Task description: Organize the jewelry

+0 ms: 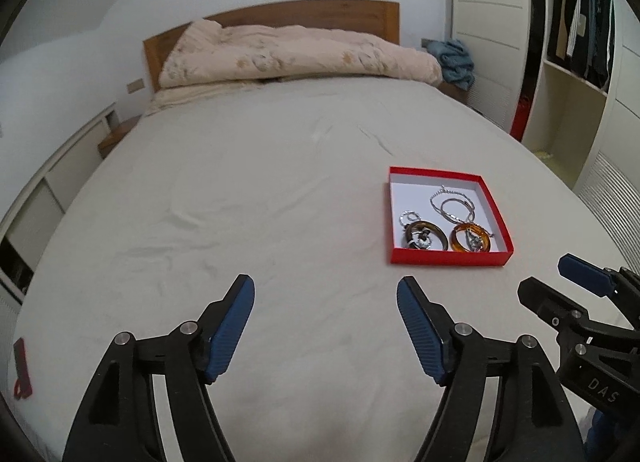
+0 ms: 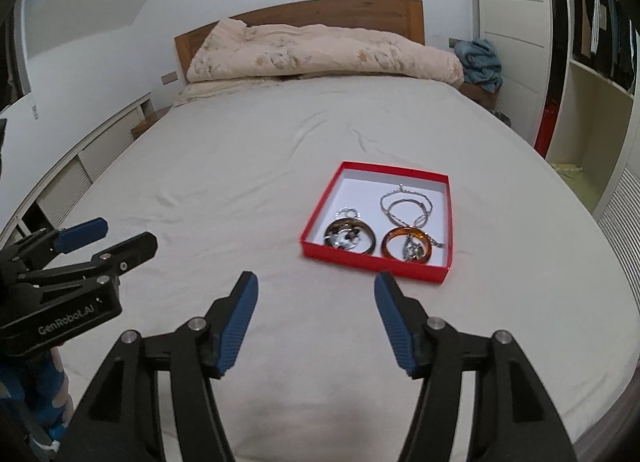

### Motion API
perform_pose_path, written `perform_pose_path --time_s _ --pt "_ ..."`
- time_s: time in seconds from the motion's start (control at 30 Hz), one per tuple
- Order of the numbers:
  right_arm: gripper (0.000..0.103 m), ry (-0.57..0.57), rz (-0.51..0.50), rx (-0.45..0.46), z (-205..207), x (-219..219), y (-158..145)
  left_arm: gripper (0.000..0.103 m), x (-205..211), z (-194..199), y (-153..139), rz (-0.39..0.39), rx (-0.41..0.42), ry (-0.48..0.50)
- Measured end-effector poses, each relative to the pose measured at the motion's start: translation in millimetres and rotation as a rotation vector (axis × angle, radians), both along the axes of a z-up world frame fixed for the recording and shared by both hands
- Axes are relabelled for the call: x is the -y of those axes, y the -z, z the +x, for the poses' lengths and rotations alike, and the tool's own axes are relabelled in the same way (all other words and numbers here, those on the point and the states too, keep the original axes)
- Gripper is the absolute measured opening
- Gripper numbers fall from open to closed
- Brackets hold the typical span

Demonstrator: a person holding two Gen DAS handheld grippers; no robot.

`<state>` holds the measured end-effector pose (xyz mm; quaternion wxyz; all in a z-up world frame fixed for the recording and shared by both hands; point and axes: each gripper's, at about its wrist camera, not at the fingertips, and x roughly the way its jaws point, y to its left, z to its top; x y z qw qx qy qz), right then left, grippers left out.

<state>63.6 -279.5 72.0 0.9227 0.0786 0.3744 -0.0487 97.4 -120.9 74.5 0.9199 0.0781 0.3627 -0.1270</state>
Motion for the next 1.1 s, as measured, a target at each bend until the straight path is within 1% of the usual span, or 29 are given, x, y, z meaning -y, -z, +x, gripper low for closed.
perform_pose_path --time_s 0.07,0.2,0.27,0.37,0.63,0.97,1.1 --pt "0.064 -0.004 -0.009 0.009 -10 -11 -6 0.077 -11 -13 -7 -0.008 0.018 -0.015" --pt "0.07 -0.005 -0.026 0.027 -27 -27 -18 0.079 -34 -39 -21 -0.018 0.056 -0.052" --pt "0.071 -0.008 -0.034 0.04 -37 -36 -23 0.082 -46 -51 -28 -0.022 0.077 -0.076" --pt "0.073 -0.014 -0.049 0.057 -50 -47 -30 0.084 -61 -67 -37 -0.026 0.104 -0.103" --pt "0.074 -0.033 -0.077 0.098 -78 -70 -49 0.089 -92 -111 -58 -0.039 0.173 -0.128" --pt "0.074 -0.062 -0.106 0.143 -108 -92 -67 0.091 -113 -155 -70 -0.049 0.229 -0.138" --pt "0.074 -0.07 -0.111 0.155 -116 -96 -71 0.091 -117 -164 -72 -0.049 0.242 -0.142"
